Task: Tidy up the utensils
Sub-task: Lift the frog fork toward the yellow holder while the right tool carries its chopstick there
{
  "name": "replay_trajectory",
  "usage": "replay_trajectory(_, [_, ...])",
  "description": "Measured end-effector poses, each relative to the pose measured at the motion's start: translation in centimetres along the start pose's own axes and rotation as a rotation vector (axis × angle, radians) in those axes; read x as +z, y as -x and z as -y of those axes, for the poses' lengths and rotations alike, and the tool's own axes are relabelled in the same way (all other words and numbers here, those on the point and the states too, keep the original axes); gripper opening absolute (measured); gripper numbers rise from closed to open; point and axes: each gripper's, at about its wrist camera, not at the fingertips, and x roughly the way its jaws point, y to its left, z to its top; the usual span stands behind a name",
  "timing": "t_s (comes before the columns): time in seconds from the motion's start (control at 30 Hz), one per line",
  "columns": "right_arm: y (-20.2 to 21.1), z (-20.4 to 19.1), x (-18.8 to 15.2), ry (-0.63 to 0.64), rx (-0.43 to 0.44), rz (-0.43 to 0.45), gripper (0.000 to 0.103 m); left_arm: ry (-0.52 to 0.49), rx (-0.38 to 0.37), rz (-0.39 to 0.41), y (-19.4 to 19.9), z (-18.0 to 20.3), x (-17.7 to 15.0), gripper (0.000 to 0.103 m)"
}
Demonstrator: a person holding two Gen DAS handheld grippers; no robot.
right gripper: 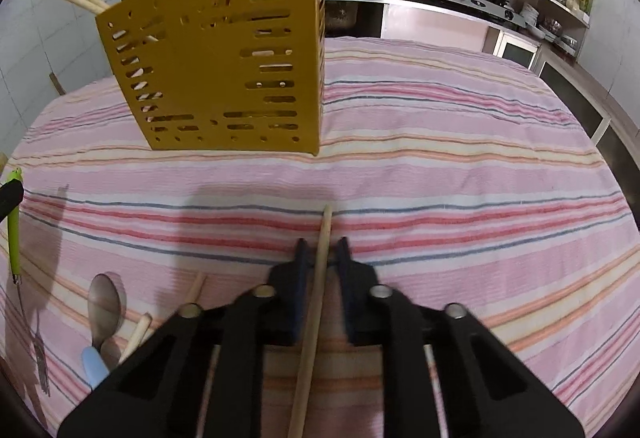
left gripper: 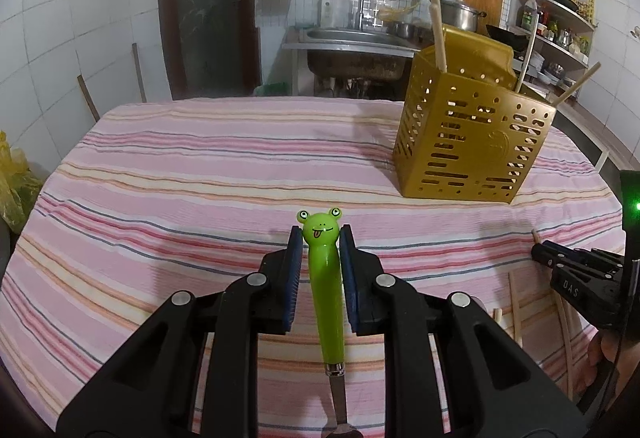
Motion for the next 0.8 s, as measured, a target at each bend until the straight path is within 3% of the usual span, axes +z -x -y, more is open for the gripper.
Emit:
replay_trajectory(0.13, [0.5,0.5,0.1,-0.029,0.033,0.005,0.007,0.012,-0.007,-0.021,-0.1,-0.5,0.2,0.018])
replay_trajectory(0.4, [0.6,0.7,0.2,-0.056,0.069,0.036,0.007,0.059,-0.016,-0.151,-2.8,-2.3,0.0,0.019])
replay_trajectory(0.43, [0.7,0.7,0.1,-0.056,0.071,0.037,0.007,0.060,-0.011,-0.166,-3.2,-2.3,-0.1,0.022])
replay_trajectory(0.53, [0.6,1.2,0.2,-0.062,0.079,0.035,0.007,0.049,0.030,-0.207,-4.2,-2.1,-0.6,0.050])
replay_trajectory(0.8, [0.3,2.1,0.5,-0.081,0.099,0.038,0.007,-0.003,0.099,-0.248,-6.0,-0.8,-1.1,0.050])
